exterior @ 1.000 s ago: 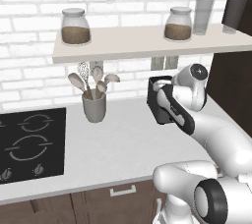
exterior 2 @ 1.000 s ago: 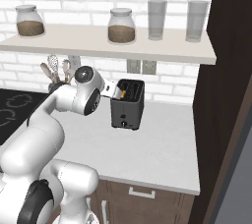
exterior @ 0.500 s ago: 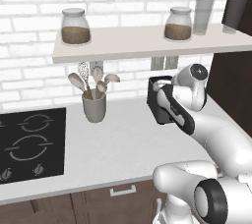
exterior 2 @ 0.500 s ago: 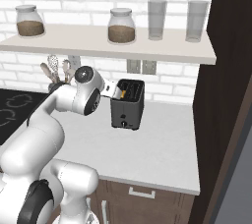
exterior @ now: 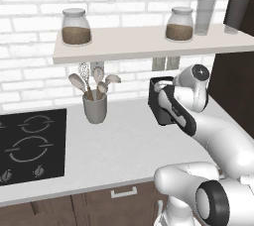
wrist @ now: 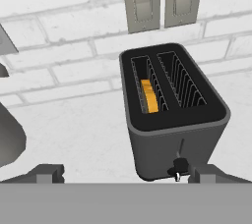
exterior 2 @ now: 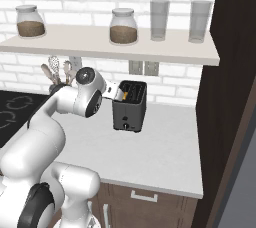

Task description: Start the toaster. Once the lever pops up, take the bread to the plate on the dining counter.

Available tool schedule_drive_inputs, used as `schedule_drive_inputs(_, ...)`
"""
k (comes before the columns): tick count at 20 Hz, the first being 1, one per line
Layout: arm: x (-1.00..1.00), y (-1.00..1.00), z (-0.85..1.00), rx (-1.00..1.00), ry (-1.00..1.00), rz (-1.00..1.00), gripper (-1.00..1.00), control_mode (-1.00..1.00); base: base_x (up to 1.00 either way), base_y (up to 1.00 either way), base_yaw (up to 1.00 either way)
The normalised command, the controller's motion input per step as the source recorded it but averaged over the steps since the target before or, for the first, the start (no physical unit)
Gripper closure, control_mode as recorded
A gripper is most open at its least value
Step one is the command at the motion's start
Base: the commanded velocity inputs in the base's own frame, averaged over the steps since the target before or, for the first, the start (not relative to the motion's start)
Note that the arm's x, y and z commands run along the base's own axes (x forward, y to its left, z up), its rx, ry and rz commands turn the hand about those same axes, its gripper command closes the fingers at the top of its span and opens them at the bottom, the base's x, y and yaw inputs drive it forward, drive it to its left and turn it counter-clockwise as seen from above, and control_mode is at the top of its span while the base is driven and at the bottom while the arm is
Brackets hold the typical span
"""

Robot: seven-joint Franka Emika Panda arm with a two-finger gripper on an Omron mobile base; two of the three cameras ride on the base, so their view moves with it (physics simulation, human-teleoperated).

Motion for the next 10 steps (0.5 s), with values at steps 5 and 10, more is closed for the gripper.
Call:
schedule_drive_inputs(5, 0.0, 0.0, 0.0, 0.0, 0.0, 0.0, -1.0, -1.0, 0.0, 0.0, 0.0)
schedule_drive_inputs(10, 0.0, 0.0, 0.0, 0.0, 0.0, 0.0, -1.0, -1.0, 0.0, 0.0, 0.0)
